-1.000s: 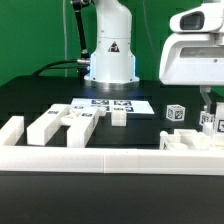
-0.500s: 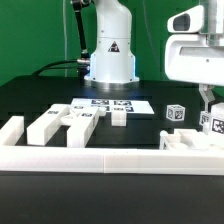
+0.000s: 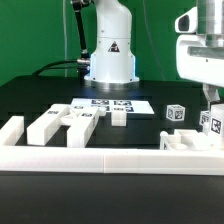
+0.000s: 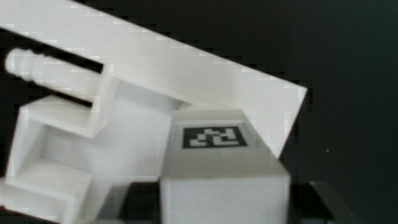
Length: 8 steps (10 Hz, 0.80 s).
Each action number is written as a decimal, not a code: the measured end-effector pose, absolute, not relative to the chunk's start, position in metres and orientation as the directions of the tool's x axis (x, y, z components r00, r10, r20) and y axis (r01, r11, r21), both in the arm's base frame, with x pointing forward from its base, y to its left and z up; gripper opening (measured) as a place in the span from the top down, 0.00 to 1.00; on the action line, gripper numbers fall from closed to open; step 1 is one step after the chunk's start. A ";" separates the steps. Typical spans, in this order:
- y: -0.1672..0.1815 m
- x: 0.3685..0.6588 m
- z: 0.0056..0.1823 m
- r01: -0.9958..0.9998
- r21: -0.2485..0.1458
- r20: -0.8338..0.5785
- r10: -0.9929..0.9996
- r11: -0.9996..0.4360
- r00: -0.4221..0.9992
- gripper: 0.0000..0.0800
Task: Assemble chair
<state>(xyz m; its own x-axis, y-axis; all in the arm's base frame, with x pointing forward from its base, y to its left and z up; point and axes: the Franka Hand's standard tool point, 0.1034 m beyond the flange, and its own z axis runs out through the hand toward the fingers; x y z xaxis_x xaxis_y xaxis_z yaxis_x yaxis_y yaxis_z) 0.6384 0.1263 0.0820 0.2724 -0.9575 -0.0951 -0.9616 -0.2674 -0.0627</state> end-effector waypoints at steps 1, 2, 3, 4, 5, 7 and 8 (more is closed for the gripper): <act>0.127 0.638 0.082 -0.974 -0.059 -0.100 -0.969 -0.221 0.226 0.63; 0.127 0.638 0.082 -0.982 -0.055 -0.106 -0.976 -0.183 0.188 0.63; 0.128 0.638 0.082 -0.989 -0.051 -0.109 -0.984 -0.138 0.142 0.63; 0.128 0.638 0.082 -0.988 -0.051 -0.109 -0.983 -0.142 0.147 0.54; 0.128 0.638 0.082 -0.985 -0.053 -0.108 -0.980 -0.165 0.170 0.54; 0.128 0.640 0.083 -0.976 -0.069 -0.103 -0.971 -0.208 0.214 0.23; 0.130 0.640 0.084 -0.948 -0.080 -0.093 -0.944 -0.308 0.315 0.20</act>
Offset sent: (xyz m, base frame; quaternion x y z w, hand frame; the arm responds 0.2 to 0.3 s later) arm 0.0000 0.0000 0.0000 0.0000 0.0000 0.0650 0.9979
